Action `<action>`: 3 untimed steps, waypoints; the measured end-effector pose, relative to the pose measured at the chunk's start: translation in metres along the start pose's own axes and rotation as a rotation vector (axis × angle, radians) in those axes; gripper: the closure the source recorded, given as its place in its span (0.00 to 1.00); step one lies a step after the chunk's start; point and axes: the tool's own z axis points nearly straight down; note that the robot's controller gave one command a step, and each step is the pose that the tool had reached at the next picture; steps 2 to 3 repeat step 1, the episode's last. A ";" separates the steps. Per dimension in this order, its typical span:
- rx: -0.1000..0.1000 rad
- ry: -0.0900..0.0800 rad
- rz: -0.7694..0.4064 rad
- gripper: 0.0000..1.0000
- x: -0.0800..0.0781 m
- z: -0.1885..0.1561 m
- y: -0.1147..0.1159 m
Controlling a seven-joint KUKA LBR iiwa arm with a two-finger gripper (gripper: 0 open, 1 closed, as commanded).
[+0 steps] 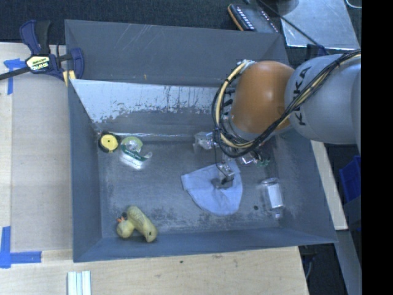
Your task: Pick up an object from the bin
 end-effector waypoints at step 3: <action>0.000 0.000 0.116 1.00 0.004 -0.001 0.004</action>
Offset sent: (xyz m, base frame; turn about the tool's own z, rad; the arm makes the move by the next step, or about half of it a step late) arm 0.0000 0.0000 0.0000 0.0000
